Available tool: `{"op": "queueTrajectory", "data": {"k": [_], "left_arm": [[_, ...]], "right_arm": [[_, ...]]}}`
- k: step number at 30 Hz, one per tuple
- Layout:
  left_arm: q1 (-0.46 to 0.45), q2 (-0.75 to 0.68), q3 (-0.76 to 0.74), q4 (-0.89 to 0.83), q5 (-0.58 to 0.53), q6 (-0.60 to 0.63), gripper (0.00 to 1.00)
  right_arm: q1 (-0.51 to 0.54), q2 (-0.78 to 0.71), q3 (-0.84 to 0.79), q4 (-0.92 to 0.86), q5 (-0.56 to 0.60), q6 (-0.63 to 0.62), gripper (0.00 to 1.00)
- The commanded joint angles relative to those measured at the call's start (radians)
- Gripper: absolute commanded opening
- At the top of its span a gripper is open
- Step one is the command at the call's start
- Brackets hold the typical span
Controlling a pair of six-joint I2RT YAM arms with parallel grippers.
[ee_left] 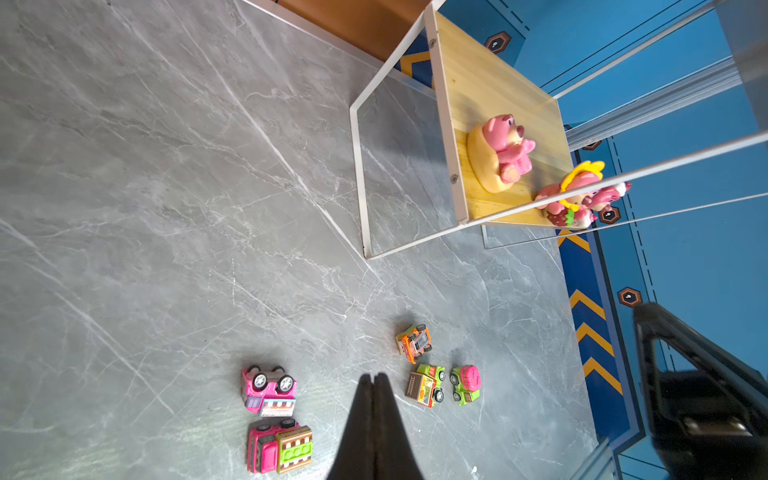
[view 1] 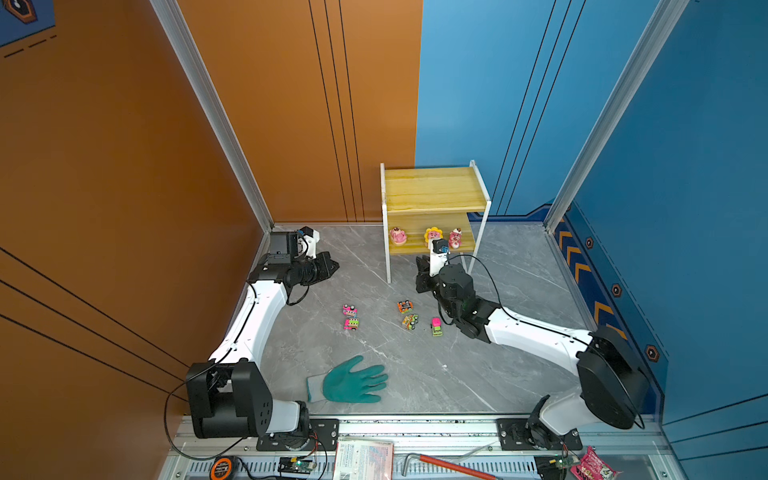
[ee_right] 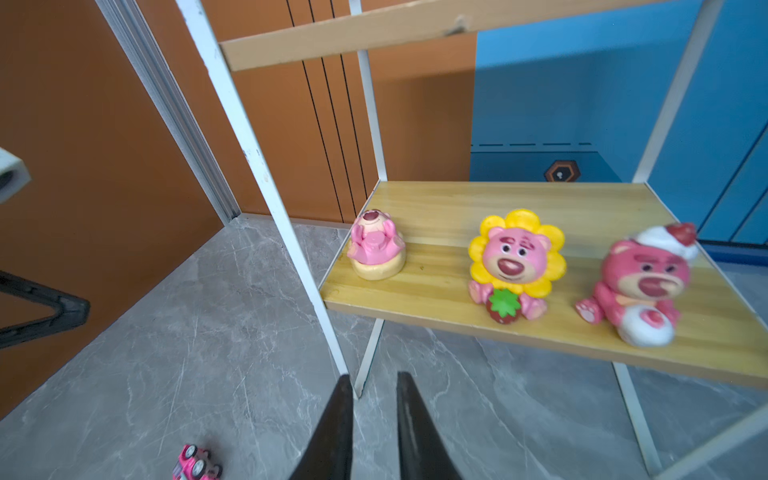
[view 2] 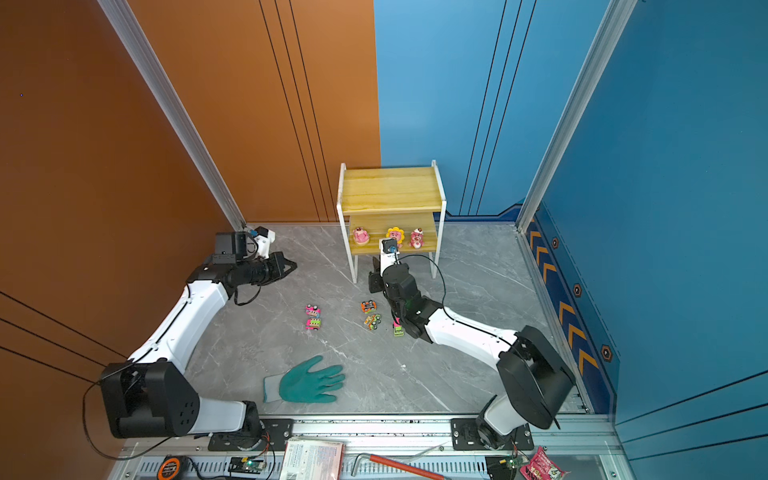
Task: Place and organize the plastic toys onto the shelf
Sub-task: 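Withdraw the right gripper from the shelf toward the pink-topped green car, then lower the right gripper and close it on the pink-topped green car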
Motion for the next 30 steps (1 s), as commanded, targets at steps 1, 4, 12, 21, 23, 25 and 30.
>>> {"op": "queueTrajectory", "data": {"k": [1, 4, 12, 21, 23, 25, 30], "left_arm": [[-0.031, 0.014, -0.02, 0.005, -0.062, 0.011, 0.22], [-0.08, 0.022, -0.03, -0.002, -0.11, 0.022, 0.39], [-0.287, 0.034, 0.026, -0.147, -0.346, 0.118, 0.67], [-0.377, 0.01, 0.042, -0.184, -0.406, 0.136, 0.79], [-0.384, 0.01, 0.045, -0.184, -0.412, 0.151, 0.81], [-0.388, 0.011, 0.048, -0.182, -0.422, 0.171, 0.82], [-0.392, 0.013, 0.038, -0.173, -0.435, 0.205, 0.85]], "right_arm": [[-0.024, -0.119, -0.072, -0.283, 0.008, 0.071, 0.4], [-0.05, -0.18, -0.113, -0.441, -0.028, 0.121, 0.5], [-0.052, -0.182, -0.205, -0.569, -0.169, 0.209, 0.67], [0.013, -0.175, -0.356, -0.379, -0.101, 0.234, 0.72], [0.028, -0.165, -0.378, -0.33, -0.075, 0.226, 0.72], [0.043, -0.153, -0.396, -0.282, -0.052, 0.218, 0.72], [0.067, -0.11, -0.403, -0.222, -0.023, 0.217, 0.7]]}}
